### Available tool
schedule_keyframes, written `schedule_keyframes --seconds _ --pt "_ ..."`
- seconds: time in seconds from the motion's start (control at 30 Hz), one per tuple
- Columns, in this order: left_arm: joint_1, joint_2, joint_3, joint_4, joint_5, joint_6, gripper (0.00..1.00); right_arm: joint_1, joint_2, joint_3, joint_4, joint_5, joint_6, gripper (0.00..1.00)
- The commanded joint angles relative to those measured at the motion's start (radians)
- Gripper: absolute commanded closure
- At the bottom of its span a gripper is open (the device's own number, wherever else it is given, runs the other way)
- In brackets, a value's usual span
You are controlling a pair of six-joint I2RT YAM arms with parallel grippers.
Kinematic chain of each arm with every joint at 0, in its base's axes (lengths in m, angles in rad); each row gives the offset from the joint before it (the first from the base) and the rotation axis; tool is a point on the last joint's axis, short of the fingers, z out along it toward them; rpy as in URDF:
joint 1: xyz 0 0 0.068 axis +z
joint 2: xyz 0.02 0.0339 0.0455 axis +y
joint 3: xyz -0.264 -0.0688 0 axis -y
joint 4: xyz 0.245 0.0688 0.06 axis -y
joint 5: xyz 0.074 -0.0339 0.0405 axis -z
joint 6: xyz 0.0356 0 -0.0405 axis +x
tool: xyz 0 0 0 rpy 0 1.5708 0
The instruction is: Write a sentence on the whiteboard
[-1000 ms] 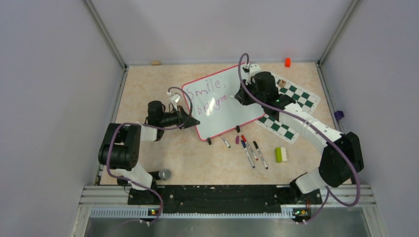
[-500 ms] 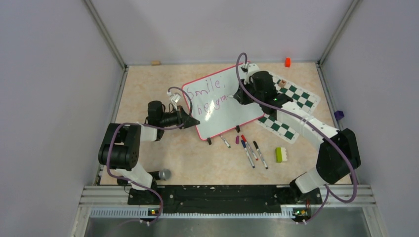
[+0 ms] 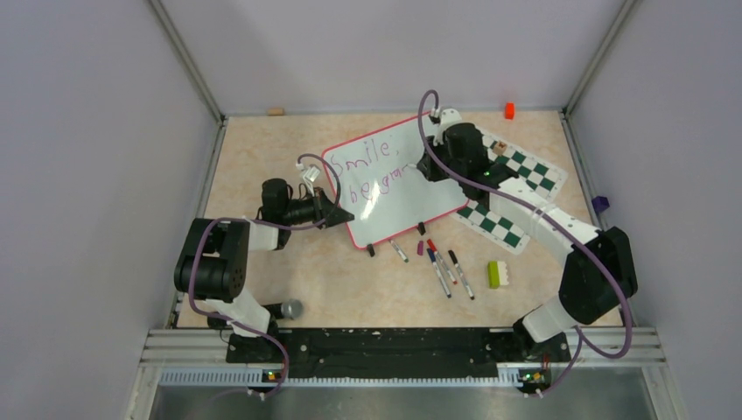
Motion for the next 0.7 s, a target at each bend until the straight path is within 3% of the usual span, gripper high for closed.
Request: schedule_keyframes --seconds 0.0,0.23,0.67 --pt "-0.012 0.042 -0.010 -0.124 -0.074 0.015 1.00 -0.005 0.004 0.032 0.000 0.109 -0.021 1.00" --pt "-0.012 0.042 -0.010 -0.124 -0.074 0.015 1.00 -0.004 -0.025 0.025 0.002 0.134 -0.020 1.00" --pt "-0.012 0.041 -0.010 -0.125 -0.072 0.015 1.00 -0.007 -0.085 0.040 0.037 0.031 -0.004 1.00"
